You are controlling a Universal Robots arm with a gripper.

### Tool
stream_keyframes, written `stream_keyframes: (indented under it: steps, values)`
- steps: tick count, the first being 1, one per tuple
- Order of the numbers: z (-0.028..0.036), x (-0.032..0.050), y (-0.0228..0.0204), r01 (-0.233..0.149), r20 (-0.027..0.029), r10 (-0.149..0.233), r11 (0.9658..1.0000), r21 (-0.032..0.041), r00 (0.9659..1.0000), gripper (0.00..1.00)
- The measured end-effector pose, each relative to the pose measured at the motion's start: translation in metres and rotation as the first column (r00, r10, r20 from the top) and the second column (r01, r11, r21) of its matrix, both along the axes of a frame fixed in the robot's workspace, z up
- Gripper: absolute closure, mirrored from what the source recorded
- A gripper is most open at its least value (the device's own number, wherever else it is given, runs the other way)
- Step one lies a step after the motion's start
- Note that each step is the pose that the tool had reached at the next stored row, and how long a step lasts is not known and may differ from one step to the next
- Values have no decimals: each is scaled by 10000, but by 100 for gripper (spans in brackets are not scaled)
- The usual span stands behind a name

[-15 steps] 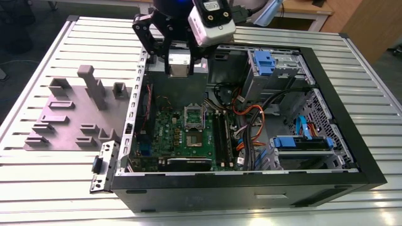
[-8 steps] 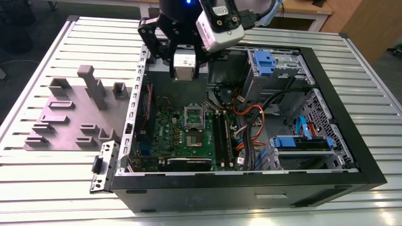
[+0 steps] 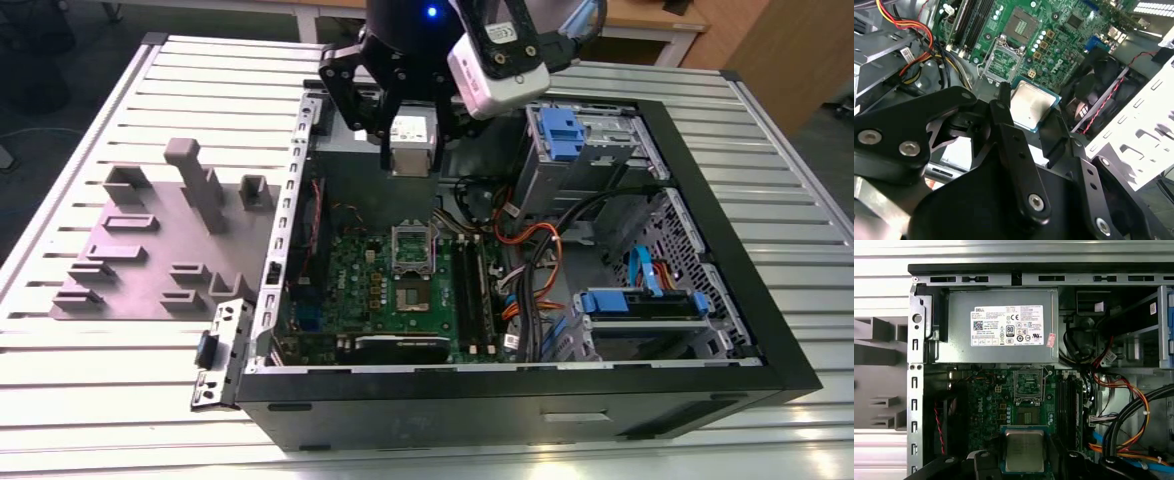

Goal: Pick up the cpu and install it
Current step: 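Pick up the cpu and move it towards the insertion slot, then place the cpu into insertion slot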

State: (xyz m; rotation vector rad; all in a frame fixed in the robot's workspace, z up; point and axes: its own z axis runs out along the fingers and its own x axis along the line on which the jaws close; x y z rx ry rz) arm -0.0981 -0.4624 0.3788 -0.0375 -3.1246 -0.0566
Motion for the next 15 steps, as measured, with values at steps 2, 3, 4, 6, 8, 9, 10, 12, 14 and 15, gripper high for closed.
stream_keyframes:
  steps: [2, 3, 4, 6, 8, 9, 10, 12, 14, 15]
  values:
    - [-1, 0, 0, 0, 0, 0, 10000, 0, 10000, 53]
    - [-1, 0, 0, 0, 0, 0, 10000, 0, 10000, 53]
    - [-2, 0, 0, 0, 0, 0, 10000, 0, 10000, 53]
    - [-2, 0, 0, 0, 0, 0, 10000, 0, 10000, 53]
    - [-2, 1, 0, 0, 1, 0, 10000, 1, 10000, 53]
    - [-4, 1, -4, 0, 1, 0, 10000, 2, 10000, 53]
    - [-6, 1, -7, -1, 1, 1, 10000, 2, 10000, 53]
    - [-14, 1, -12, 0, 0, 0, 10000, 1, 10000, 53]
    - [-41, 3, -28, 8, 1, -8, 10000, 1, 10000, 53]
    - [-51, 3, -33, 10, 1, -10, 10000, 1, 10000, 53]
